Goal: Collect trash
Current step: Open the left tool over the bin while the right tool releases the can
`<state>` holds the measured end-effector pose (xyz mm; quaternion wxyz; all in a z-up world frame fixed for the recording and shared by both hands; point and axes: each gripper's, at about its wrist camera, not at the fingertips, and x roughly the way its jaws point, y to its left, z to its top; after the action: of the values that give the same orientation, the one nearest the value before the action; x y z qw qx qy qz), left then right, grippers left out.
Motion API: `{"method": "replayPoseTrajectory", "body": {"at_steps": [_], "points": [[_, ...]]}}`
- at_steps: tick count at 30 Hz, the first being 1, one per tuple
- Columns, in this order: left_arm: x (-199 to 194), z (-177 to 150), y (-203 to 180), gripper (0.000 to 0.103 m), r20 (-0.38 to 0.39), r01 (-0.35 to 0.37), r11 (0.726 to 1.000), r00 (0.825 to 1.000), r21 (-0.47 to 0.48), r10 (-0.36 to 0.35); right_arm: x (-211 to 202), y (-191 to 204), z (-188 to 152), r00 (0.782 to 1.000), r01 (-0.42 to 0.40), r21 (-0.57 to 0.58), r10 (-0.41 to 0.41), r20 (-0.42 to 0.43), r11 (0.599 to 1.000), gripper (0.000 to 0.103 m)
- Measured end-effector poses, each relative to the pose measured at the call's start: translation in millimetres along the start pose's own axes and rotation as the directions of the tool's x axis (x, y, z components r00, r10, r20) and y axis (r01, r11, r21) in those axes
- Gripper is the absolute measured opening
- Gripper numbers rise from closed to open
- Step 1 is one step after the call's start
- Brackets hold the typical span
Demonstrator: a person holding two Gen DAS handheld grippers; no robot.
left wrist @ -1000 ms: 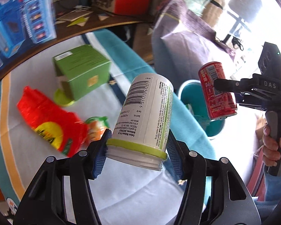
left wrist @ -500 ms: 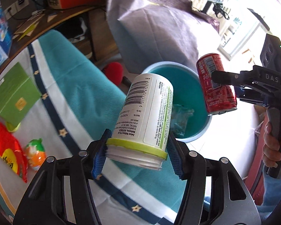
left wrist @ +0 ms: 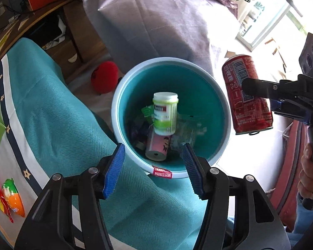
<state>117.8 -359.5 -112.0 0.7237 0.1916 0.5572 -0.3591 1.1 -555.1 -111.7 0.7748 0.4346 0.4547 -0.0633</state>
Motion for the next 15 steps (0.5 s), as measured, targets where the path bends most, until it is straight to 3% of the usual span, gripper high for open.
{"method": "replayPoseTrajectory", "body": {"at_steps": [3,7,8,15], "points": [[0,0,-3,0.062,0.001,-0.007,1.000,1.000,0.006,0.007,2,-3,4,1.000,0.004,0.004,-0.004,-0.004,1.000,0.048],[-5,-1,0,0.089,0.021,-0.032,1.000,0.999,0.001,0.032,8,-3,6,1.000,0.007,0.007,-0.007,-0.012,1.000,0.048],[-7,-2,2,0.092,0.031,-0.036,0.999,0.999,-0.006,0.037,10,-2,7,1.000,0.007,0.005,-0.007,-0.016,1.000,0.048],[-12,-5,15,0.096,0.033,-0.018,0.998,0.999,-0.061,0.020,22,5,5,0.999,0.019,-0.003,-0.019,-0.039,1.000,0.050]]}}
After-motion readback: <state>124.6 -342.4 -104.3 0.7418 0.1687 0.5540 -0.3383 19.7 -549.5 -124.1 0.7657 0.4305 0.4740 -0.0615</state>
